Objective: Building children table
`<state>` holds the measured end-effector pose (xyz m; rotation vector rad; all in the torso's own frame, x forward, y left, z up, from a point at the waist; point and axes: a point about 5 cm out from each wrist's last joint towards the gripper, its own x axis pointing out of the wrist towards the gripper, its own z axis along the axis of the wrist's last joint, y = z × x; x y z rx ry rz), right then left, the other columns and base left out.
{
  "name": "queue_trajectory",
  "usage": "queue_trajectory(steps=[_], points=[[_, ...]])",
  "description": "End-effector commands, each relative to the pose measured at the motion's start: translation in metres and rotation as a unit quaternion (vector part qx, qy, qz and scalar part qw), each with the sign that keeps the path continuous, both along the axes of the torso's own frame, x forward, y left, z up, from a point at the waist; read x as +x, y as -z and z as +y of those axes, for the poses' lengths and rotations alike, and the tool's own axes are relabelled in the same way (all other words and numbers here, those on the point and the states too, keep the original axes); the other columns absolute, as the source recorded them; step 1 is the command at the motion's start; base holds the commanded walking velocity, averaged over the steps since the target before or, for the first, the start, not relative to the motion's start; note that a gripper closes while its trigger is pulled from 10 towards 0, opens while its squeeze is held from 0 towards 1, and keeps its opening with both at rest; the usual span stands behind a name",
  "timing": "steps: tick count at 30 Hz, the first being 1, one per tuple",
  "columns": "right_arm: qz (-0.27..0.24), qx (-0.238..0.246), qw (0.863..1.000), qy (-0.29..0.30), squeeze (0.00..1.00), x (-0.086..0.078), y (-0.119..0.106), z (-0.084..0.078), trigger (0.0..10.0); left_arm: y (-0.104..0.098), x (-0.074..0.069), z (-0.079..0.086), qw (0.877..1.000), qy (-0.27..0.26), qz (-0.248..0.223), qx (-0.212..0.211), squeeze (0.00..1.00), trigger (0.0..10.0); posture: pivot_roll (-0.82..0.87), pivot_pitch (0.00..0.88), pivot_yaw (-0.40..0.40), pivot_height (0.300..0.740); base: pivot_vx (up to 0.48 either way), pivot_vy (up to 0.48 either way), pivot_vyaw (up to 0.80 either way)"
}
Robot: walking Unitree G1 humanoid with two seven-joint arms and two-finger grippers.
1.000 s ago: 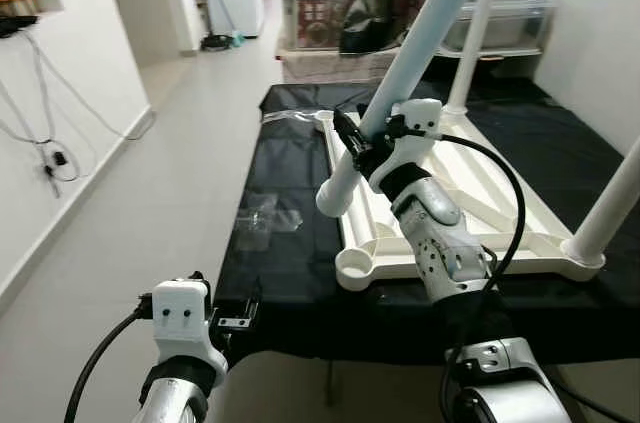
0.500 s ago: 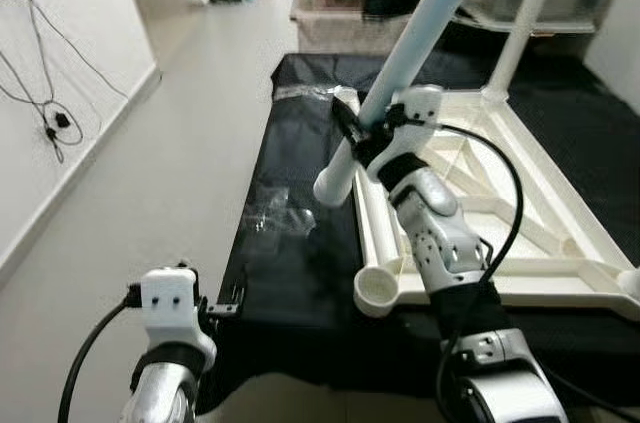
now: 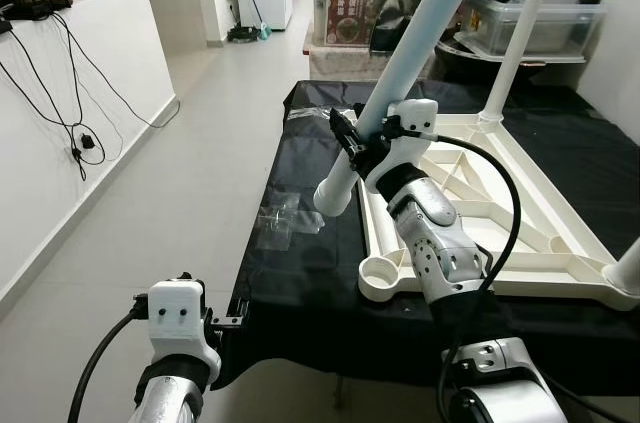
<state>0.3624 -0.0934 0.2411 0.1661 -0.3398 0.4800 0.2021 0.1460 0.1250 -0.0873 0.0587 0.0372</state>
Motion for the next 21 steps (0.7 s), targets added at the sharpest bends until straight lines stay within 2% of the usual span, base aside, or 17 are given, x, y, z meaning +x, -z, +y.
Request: queue_trajectory(steps=[1, 8, 21], points=[[-0.011, -0.003, 1.0, -0.004, 0.0, -0.0008, -0.0043, 0.0036, 10.0, 0.0017, 0.0005, 0.0013, 1.0, -0.006, 0.001, 0.003, 0.0, 10.0, 0.08, 0.003, -0.008, 0.74, 0.319, -0.349, 0.0], [-0.011, -0.002, 1.0, -0.006, 0.0, -0.0009, -0.0043, 0.0046, 10.0, 0.0018, 0.0006, 0.0013, 1.0, -0.004, 0.001, 0.01, 0.0, 10.0, 0.08, 0.003, -0.008, 0.74, 0.311, -0.364, 0.0], [-0.006, 0.001, 1.0, -0.02, 0.0, -0.0058, 0.0013, 0.007, 10.0, -0.0012, 0.0023, -0.0003, 1.0, -0.008, -0.003, -0.004, 0.0, 10.0, 0.08, 0.004, -0.004, 0.74, 0.0, 0.0, 0.0]])
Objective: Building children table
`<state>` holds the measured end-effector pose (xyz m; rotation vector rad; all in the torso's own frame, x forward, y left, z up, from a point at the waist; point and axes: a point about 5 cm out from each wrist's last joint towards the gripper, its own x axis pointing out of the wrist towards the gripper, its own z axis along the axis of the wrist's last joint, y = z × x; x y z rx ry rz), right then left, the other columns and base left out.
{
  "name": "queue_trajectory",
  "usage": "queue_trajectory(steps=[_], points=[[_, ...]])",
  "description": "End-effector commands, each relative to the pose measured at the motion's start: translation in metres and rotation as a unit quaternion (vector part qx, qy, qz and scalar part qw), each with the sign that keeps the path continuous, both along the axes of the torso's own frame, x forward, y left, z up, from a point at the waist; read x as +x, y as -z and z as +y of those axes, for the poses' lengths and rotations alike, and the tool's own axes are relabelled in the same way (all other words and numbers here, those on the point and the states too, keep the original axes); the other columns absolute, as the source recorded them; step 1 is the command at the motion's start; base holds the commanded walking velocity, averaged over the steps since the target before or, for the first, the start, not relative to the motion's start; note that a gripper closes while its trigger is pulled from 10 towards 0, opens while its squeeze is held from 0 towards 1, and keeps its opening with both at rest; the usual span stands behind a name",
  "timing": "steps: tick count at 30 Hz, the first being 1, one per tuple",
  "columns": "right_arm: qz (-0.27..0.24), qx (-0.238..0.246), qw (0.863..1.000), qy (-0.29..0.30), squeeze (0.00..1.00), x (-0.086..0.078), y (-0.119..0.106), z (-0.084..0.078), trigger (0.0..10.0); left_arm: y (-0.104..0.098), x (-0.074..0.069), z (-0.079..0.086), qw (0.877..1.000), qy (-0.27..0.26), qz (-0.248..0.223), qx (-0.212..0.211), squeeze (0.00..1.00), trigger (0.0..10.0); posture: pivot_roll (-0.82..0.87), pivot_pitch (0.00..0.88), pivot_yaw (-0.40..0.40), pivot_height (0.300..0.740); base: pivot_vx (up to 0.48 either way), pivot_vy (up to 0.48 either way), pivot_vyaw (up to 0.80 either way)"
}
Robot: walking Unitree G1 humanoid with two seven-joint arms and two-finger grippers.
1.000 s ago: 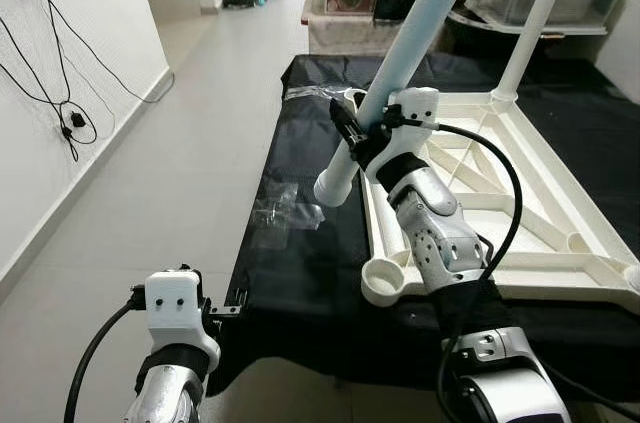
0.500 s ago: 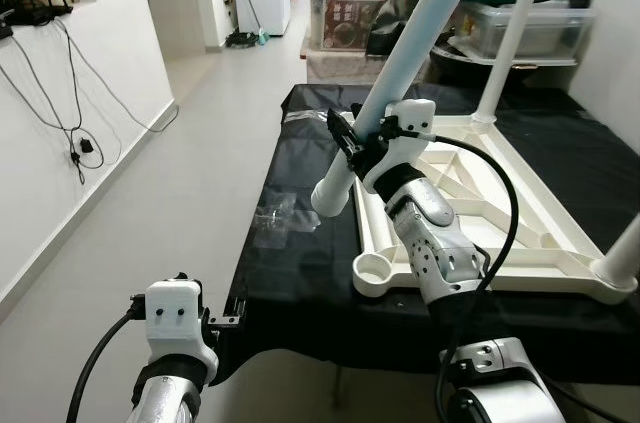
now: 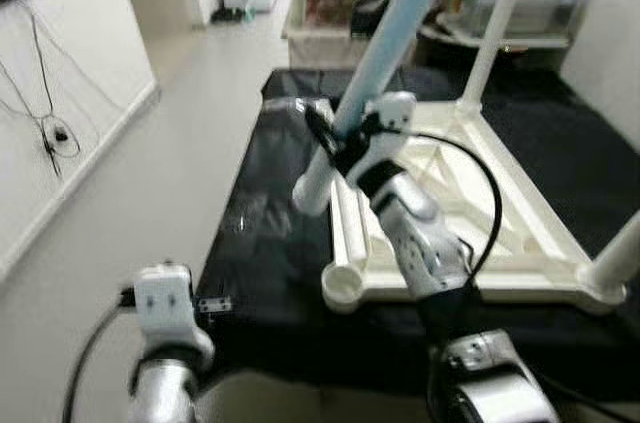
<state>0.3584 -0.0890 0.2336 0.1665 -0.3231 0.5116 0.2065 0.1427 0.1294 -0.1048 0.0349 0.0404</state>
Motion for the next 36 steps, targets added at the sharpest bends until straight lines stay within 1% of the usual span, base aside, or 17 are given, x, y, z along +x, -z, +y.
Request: queue_trajectory(steps=[1, 11, 13, 14, 15, 16, 18, 21, 24, 28, 29, 30, 31, 32, 34, 35, 36], points=[[-0.013, 0.006, 1.0, -0.004, 0.0, -0.002, -0.006, 0.003, 10.0, 0.003, -0.002, 0.003, 1.0, -0.005, 0.009, 0.005, 0.0, 10.0, 0.08, 0.004, -0.004, 0.74, 0.0, 0.0, 0.0], [-0.016, 0.004, 0.999, -0.039, 0.0, 0.003, -0.012, 0.0, 10.0, 0.005, -0.004, 0.0, 1.0, -0.003, 0.013, 0.001, 0.0, 10.0, 0.08, 0.019, -0.003, 0.74, 0.0, 0.0, 0.0], [-0.014, -0.007, 0.999, -0.052, 0.0, 0.012, -0.016, -0.007, 10.0, 0.005, -0.005, -0.003, 1.0, 0.001, 0.013, -0.002, 0.0, 10.0, 0.09, 0.025, -0.003, 0.74, 0.0, 0.0, 0.0], [-0.014, -0.007, 0.999, -0.052, 0.0, 0.012, -0.016, -0.007, 10.0, 0.005, -0.005, -0.003, 1.0, 0.001, 0.013, -0.002, 0.0, 10.0, 0.09, 0.025, -0.003, 0.74, 0.0, 0.0, 0.0], [-0.014, -0.021, 0.999, -0.047, 0.0, 0.021, -0.018, -0.017, 10.0, 0.005, -0.007, -0.004, 1.0, 0.003, 0.014, -0.003, 0.0, 10.0, 0.09, 0.032, -0.002, 0.74, 0.0, 0.0, 0.0], [-0.014, -0.021, 0.999, -0.047, 0.0, 0.021, -0.018, -0.017, 10.0, 0.005, -0.007, -0.004, 1.0, 0.003, 0.014, -0.003, 0.0, 10.0, 0.09, 0.032, -0.002, 0.74, 0.0, 0.0, 0.0], [-0.014, -0.025, 0.999, -0.039, 0.0, 0.027, -0.022, -0.027, 10.0, 0.005, -0.01, -0.005, 1.0, 0.006, 0.015, -0.003, 0.0, 10.0, 0.09, 0.042, -0.002, 0.74, 0.0, 0.0, 0.0], [-0.015, -0.025, 0.999, -0.037, 0.0, 0.029, -0.024, -0.032, 10.0, 0.004, -0.011, -0.006, 1.0, 0.007, 0.016, -0.003, 0.0, 10.0, 0.09, 0.047, 0.0, 0.74, 0.0, 0.0, 0.0], [0.001, -0.018, 0.996, -0.084, 0.0, 0.033, -0.028, -0.042, 10.0, 0.002, -0.017, -0.01, 1.0, 0.014, 0.019, -0.001, 0.0, 10.0, 0.11, 0.085, 0.012, 0.74, 0.0, 0.0, 0.0], [0.003, -0.019, 0.993, -0.116, 0.0, 0.034, -0.034, -0.047, 10.0, 0.001, -0.021, -0.013, 1.0, 0.022, 0.021, 0.002, 0.0, 10.0, 0.12, 0.106, 0.02, 0.74, 0.0, 0.0, 0.0], [0.002, -0.024, 0.989, -0.149, 0.0, 0.034, -0.041, -0.054, 10.0, 0.0, -0.025, -0.016, 0.999, 0.033, 0.022, 0.003, 0.0, 10.0, 0.13, 0.129, 0.025, 0.74, 0.0, 0.0, 0.0], [0.002, -0.024, 0.989, -0.149, 0.0, 0.034, -0.041, -0.054, 10.0, 0.0, -0.025, -0.016, 0.999, 0.033, 0.022, 0.003, 0.0, 10.0, 0.13, 0.129, 0.025, 0.74, 0.0, 0.0, 0.0], [0.001, -0.031, 0.983, -0.183, 0.0, 0.033, -0.047, -0.063, 10.0, -0.002, -0.029, -0.017, 0.999, 0.043, 0.024, 0.001, 0.0, 10.0, 0.13, 0.142, 0.03, 0.74, 0.0, 0.0, 0.0], [0.001, -0.031, 0.983, -0.183, 0.0, 0.033, -0.047, -0.063, 10.0, -0.002, -0.029, -0.017, 0.999, 0.043, 0.024, 0.001, 0.0, 10.0, 0.13, 0.142, 0.03, 0.74, 0.0, 0.0, 0.0], [0.004, -0.043, 0.961, -0.273, 0.0, 0.025, -0.056, -0.079, 10.0, -0.004, -0.038, -0.021, 0.998, 0.062, 0.028, -0.003, 0.0, 10.0, 0.13, 0.166, 0.039, 0.74, 0.0, 0.0, 0.0], [0.004, -0.043, 0.961, -0.273, 0.0, 0.025, -0.056, -0.079, 10.0, -0.004, -0.038, -0.021, 0.998, 0.062, 0.028, -0.003, 0.0, 10.0, 0.13, 0.166, 0.039, 0.74, 0.0, 0.0, 0.0], [0.005, -0.051, 0.949, -0.31, 0.0, 0.021, -0.058, -0.084, 10.0, -0.005, -0.04, -0.023, 0.997, 0.07, 0.029, -0.005, 0.0, 10.0, 0.13, 0.168, 0.04, 0.74, 0.0, 0.0, 0.0]])
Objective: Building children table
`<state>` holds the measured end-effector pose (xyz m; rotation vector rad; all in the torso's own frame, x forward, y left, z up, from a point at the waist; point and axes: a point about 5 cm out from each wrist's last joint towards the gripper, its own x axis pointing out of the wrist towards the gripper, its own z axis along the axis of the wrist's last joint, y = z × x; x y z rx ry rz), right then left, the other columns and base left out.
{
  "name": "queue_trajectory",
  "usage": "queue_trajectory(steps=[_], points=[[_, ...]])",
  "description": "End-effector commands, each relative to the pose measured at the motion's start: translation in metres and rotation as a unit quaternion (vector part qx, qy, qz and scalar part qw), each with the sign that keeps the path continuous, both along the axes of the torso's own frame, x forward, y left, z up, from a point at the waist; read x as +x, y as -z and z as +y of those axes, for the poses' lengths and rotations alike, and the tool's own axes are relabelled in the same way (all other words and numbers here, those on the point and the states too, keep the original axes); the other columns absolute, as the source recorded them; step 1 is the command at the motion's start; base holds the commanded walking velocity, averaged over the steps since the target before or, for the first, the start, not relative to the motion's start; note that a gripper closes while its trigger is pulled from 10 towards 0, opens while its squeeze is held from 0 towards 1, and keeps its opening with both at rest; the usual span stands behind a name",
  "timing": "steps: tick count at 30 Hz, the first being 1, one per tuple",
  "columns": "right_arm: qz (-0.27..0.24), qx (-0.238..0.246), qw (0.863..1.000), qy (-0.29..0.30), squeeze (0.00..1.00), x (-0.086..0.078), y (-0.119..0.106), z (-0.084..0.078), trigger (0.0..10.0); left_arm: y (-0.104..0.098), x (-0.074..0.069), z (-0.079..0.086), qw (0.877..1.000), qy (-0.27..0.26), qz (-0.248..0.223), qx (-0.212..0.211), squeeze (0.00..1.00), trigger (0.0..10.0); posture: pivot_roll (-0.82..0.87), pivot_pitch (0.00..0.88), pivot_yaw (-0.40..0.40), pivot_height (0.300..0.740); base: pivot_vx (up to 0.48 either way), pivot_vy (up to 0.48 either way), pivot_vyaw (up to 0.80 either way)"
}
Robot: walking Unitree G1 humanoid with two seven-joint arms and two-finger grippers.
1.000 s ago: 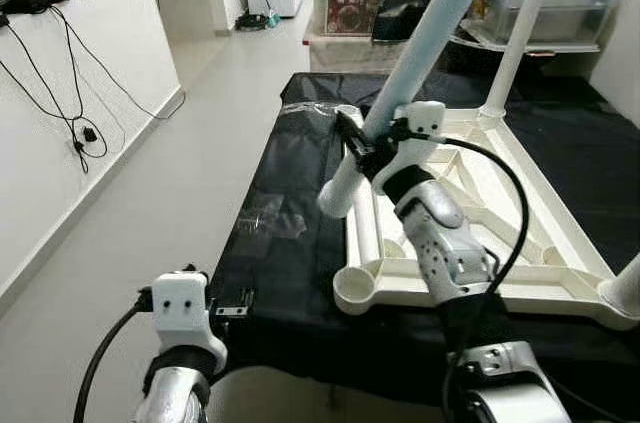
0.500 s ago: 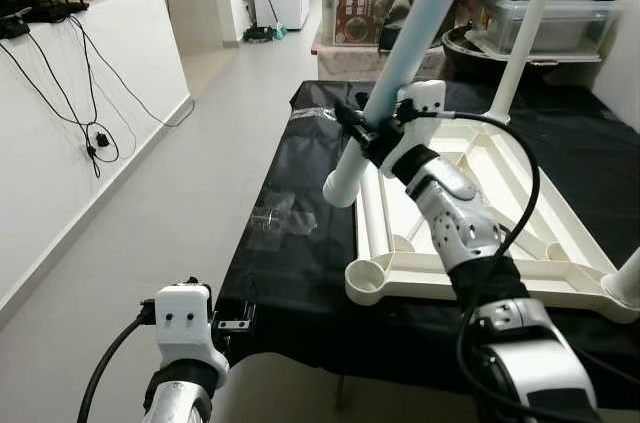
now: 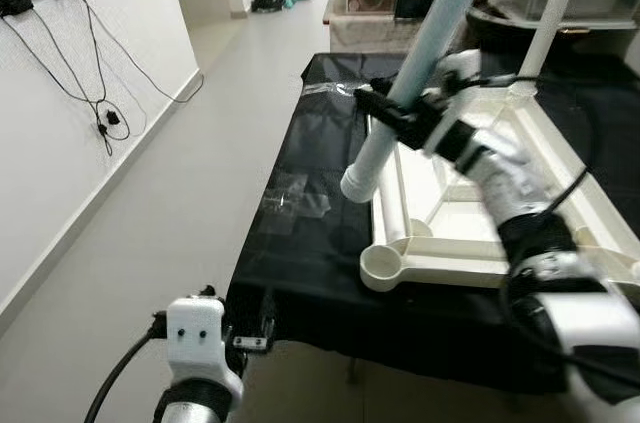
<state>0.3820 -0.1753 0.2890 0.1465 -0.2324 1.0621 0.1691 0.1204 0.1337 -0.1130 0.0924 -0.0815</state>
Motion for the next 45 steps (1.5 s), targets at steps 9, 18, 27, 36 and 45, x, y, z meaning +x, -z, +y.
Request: queue_trajectory(steps=[9, 18, 27, 36, 45], points=[[0.019, -0.073, 0.988, -0.133, 0.0, -0.009, 0.015, 0.0, 10.0, -0.006, -0.014, -0.012, 0.999, 0.045, 0.01, -0.006, 0.0, 10.0, 0.15, 0.206, 0.05, 0.74, 0.0, 0.0, 0.0], [0.021, -0.062, 0.968, -0.242, 0.0, -0.016, 0.013, 0.018, 10.0, -0.011, -0.03, -0.014, 0.998, 0.05, 0.026, -0.006, 0.0, 10.0, 0.18, 0.24, 0.064, 0.74, 0.0, 0.0, 0.0], [0.033, -0.096, 0.962, -0.253, 0.0, -0.016, 0.02, 0.027, 10.0, -0.011, -0.036, -0.014, 0.998, 0.052, 0.038, -0.005, 0.0, 10.0, 0.18, 0.253, 0.066, 0.74, 0.0, 0.0, 0.0], [0.037, -0.139, 0.959, -0.244, 0.0, -0.014, 0.021, 0.024, 10.0, -0.011, -0.034, -0.014, 0.998, 0.053, 0.041, -0.002, 0.0, 10.0, 0.17, 0.256, 0.064, 0.74, 0.0, 0.0, 0.0], [0.042, -0.178, 0.948, -0.262, 0.0, -0.022, 0.03, 0.021, 10.0, -0.009, -0.029, -0.012, 0.998, 0.053, 0.039, 0.003, 0.0, 10.0, 0.16, 0.244, 0.063, 0.74, 0.0, 0.0, 0.0]])
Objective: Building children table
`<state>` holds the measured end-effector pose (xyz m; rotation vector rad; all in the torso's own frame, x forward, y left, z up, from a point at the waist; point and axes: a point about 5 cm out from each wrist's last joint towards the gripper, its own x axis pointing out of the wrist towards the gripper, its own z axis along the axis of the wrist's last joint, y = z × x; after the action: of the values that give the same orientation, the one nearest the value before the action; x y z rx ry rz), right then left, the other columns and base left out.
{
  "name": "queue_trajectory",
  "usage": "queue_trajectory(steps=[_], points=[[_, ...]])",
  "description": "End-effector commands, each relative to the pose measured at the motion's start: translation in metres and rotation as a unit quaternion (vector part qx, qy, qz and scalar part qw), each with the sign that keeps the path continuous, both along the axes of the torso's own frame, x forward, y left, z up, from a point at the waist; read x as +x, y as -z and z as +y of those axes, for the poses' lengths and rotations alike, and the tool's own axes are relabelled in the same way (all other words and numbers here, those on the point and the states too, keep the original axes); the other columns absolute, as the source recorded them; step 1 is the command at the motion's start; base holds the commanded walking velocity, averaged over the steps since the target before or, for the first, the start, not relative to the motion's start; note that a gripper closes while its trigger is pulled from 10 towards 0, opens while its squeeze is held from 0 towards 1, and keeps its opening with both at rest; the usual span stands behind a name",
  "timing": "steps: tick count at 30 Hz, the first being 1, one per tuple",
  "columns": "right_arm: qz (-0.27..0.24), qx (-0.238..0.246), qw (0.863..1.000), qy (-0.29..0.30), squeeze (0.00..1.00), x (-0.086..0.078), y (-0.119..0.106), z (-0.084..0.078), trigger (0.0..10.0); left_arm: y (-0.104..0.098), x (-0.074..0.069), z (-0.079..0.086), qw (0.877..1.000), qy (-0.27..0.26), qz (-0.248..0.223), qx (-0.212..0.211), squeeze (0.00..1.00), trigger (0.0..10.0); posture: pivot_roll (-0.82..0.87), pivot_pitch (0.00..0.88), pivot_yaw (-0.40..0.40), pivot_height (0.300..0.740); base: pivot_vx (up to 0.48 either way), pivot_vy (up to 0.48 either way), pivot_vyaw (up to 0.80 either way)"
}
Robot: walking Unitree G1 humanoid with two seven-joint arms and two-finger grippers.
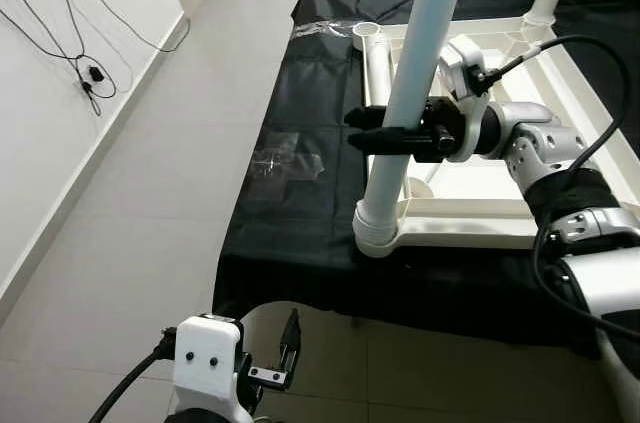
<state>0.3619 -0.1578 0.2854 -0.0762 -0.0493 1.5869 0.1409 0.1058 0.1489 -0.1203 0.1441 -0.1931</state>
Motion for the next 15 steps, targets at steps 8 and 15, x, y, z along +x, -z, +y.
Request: queue_trajectory(steps=[8, 15], points=[[0.026, -0.102, 0.994, -0.018, 0.0, -0.004, 0.05, 0.009, 10.0, 0.008, 0.004, 0.005, 1.0, -0.006, 0.012, 0.015, 0.0, 10.0, 0.16, 0.228, 0.065, 0.74, 0.0, 0.0, 0.0], [-0.004, -0.12, 0.992, -0.047, 0.0, -0.006, 0.051, 0.024, 10.0, 0.008, 0.007, 0.005, 1.0, -0.005, 0.008, 0.018, 0.0, 10.0, 0.15, 0.221, 0.053, 0.74, 0.0, 0.0, 0.0]])
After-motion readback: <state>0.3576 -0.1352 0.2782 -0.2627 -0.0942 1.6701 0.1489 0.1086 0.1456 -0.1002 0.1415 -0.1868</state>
